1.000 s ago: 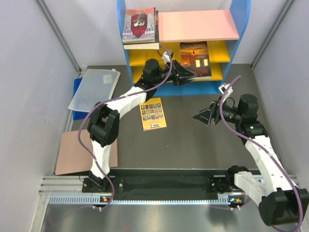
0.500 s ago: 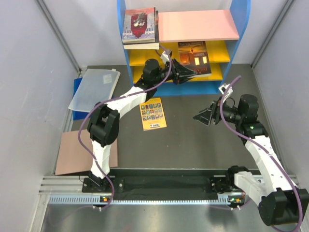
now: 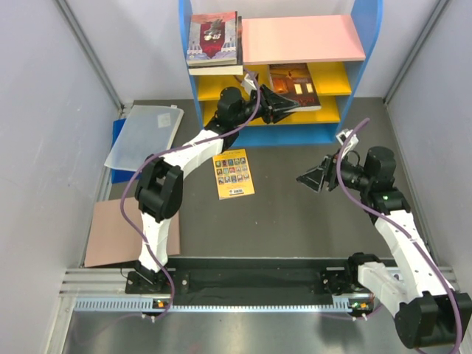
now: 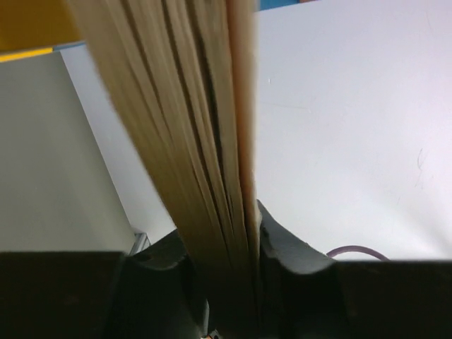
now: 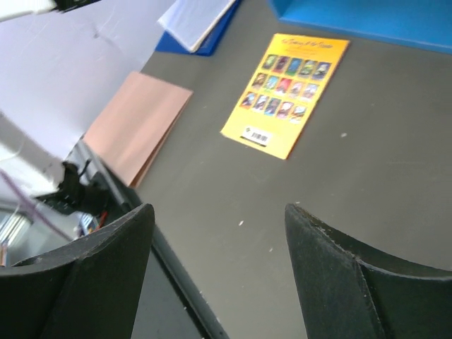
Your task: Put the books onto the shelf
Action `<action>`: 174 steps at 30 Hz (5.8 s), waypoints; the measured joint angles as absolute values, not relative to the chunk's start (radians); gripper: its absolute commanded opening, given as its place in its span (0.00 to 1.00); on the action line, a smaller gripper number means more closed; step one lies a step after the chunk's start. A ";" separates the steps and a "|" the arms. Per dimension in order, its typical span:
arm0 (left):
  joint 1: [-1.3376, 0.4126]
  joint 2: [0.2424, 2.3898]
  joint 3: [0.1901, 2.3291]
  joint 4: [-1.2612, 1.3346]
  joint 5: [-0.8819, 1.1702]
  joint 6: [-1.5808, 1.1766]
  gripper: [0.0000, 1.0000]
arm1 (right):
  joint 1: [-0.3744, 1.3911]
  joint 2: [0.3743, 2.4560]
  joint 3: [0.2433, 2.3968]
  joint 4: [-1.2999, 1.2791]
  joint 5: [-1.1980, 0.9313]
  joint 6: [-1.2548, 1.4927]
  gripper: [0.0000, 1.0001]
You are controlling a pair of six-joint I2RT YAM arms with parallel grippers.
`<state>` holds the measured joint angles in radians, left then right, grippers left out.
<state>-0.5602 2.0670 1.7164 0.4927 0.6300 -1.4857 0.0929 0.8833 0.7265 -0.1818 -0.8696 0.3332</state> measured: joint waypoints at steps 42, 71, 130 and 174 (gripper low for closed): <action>-0.537 2.065 1.707 0.523 0.581 -1.433 0.81 | 0.248 1.409 1.360 -0.162 -0.399 0.237 0.00; -0.525 2.057 1.696 0.524 0.579 -1.426 0.99 | 0.299 1.603 1.476 -0.160 -0.394 0.211 0.00; -0.332 1.354 0.776 -0.202 0.251 -0.722 0.99 | 0.564 1.650 1.061 -0.072 -0.340 0.435 0.00; -0.316 1.699 0.934 0.040 0.400 -0.812 0.70 | 0.737 2.111 1.554 -0.455 -0.042 0.375 0.00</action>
